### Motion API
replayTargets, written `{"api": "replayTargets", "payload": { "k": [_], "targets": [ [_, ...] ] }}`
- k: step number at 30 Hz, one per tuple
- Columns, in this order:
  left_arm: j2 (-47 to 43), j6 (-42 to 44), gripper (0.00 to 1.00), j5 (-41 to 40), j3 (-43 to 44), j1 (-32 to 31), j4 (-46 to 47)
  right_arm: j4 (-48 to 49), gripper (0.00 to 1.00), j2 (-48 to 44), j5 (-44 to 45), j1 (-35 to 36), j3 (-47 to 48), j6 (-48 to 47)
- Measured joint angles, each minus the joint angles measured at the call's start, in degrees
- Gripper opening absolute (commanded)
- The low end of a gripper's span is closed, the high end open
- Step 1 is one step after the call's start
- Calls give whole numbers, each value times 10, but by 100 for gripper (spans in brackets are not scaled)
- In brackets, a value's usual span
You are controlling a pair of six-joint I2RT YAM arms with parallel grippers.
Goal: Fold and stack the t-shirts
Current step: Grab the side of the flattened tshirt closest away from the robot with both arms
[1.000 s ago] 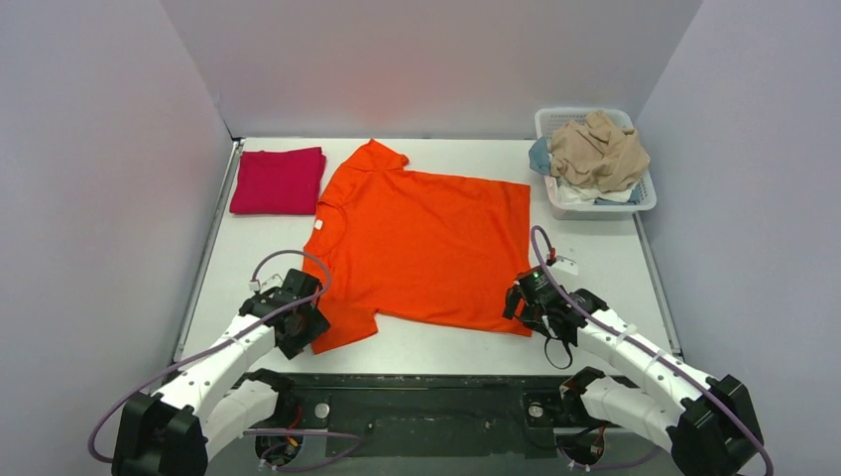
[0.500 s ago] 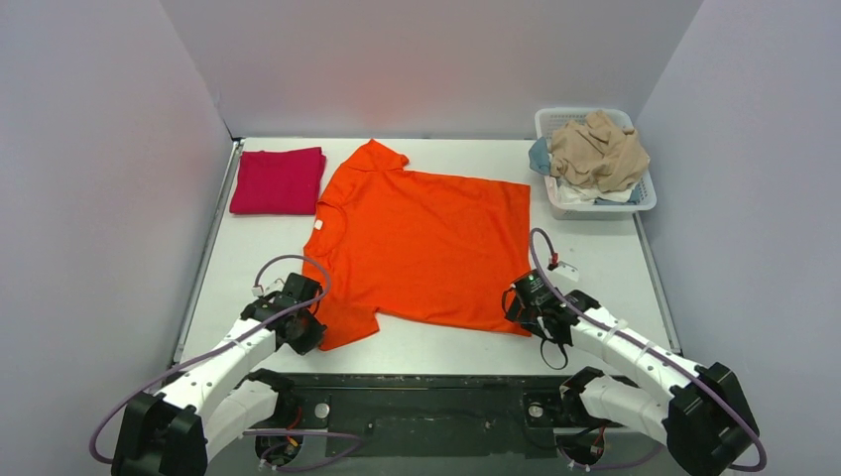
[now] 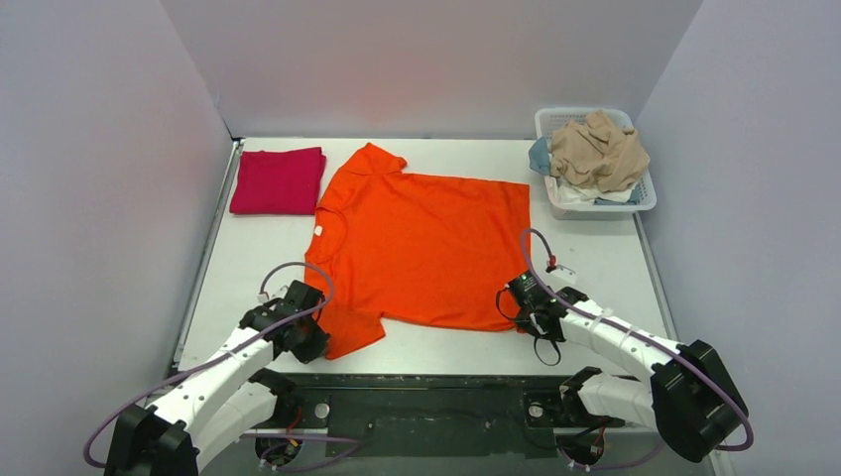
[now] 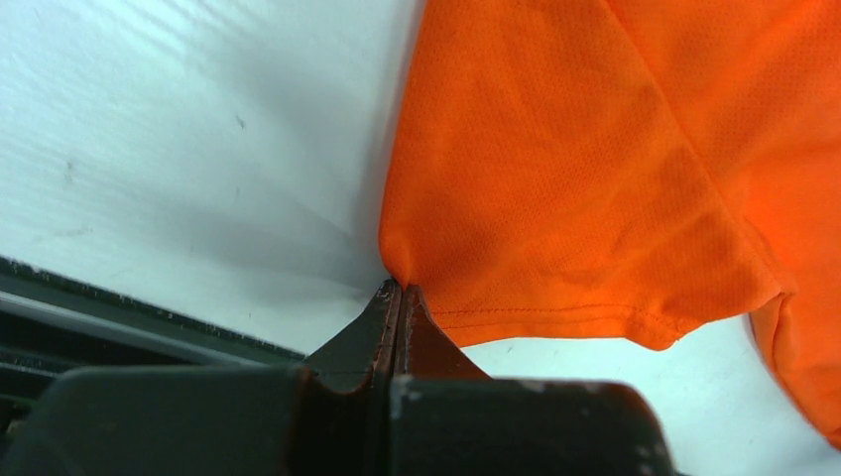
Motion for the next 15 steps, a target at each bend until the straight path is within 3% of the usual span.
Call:
{"api": "replayTargets", "payload": {
  "k": [10,15],
  "targets": [
    [-104,-50,0,57,0,-125,-112,-66,0,-95,-37,-50,-35,0],
    [-118,-56,0,85,2,-147,-113,-110,0,-105,-49,-51,-31,-10]
  ]
}}
